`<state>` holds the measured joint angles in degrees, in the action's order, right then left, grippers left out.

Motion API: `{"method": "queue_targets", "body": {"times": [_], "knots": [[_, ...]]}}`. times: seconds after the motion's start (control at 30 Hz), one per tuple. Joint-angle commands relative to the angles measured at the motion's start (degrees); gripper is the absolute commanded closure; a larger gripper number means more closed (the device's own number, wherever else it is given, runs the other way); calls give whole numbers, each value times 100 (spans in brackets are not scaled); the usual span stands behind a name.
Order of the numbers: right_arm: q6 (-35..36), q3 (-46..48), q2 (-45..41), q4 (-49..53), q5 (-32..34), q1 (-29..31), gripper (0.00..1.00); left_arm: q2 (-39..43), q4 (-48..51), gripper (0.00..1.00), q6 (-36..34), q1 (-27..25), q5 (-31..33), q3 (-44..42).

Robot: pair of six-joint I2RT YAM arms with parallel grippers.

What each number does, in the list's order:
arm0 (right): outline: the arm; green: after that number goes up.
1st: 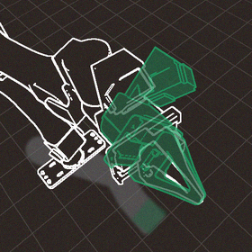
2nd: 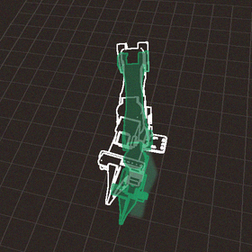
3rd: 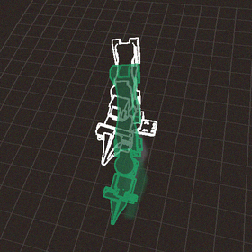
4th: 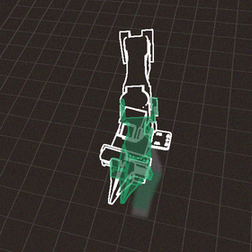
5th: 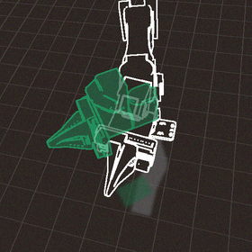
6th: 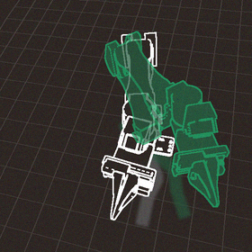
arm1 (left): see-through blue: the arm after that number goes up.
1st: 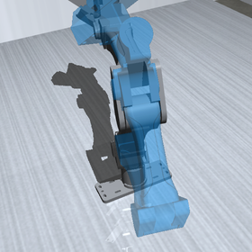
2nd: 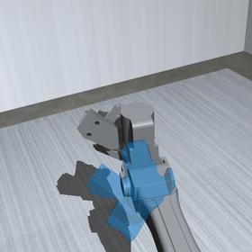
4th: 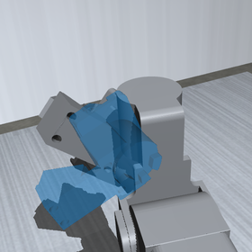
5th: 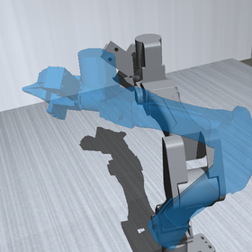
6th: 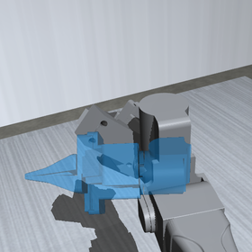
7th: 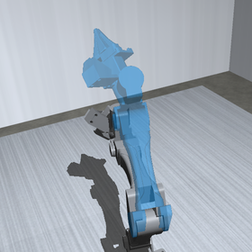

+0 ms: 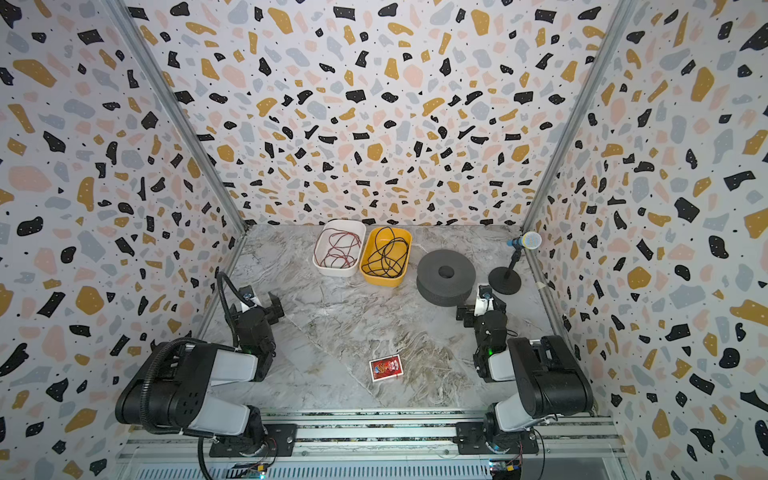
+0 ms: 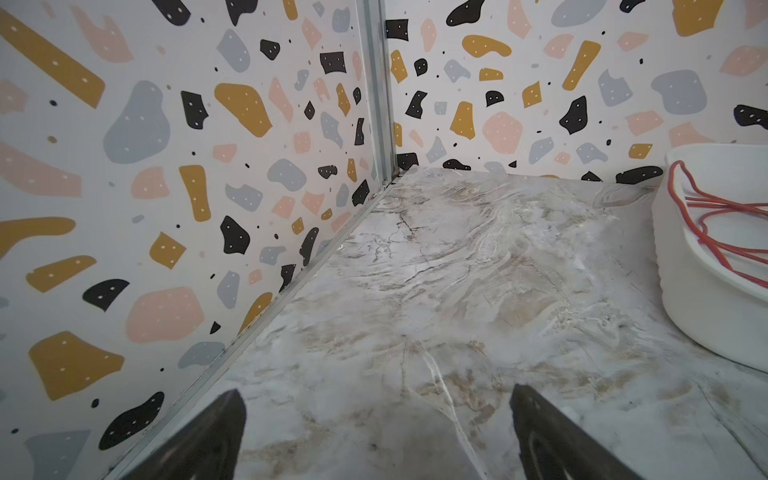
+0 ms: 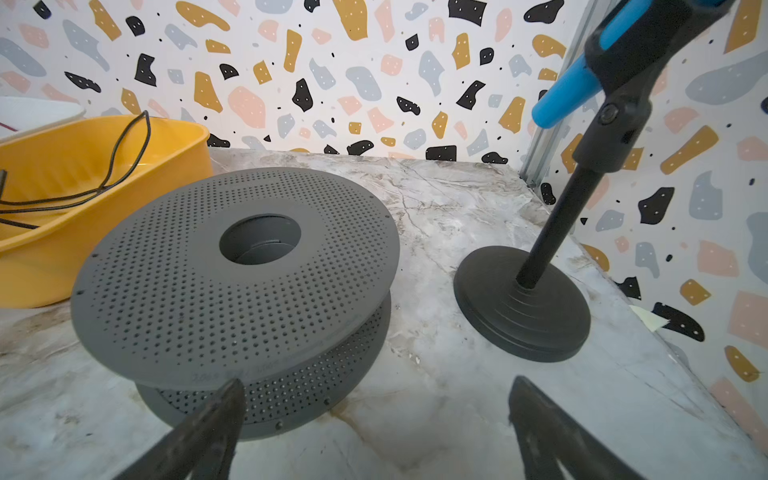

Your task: Wrap the cables

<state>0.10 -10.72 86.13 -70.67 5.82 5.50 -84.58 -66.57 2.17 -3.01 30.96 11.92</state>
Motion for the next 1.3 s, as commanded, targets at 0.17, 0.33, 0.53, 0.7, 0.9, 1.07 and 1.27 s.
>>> {"method": "queue_targets", "body": {"times": [0.17,0.33,0.53,0.7,0.9,1.07,1.27], "knots": [[-10,-132,-87,-17,-62,-49,1,25,-366,1,-6,28,50,36],[-8,-132,-87,-16,-55,-56,1,13,-366,1,-6,29,50,44],[-10,-139,-79,-19,-51,-53,1,13,-357,1,-7,28,42,47],[-1,-147,-86,-4,-55,-49,1,7,-348,1,-15,28,42,53],[72,-99,-97,-65,45,32,1,17,-357,0,-8,28,42,46],[118,-29,-107,-181,135,96,1,45,-375,1,-15,28,42,21],[220,139,-350,-355,422,268,1,208,-38,1,-127,28,-210,173]]}}
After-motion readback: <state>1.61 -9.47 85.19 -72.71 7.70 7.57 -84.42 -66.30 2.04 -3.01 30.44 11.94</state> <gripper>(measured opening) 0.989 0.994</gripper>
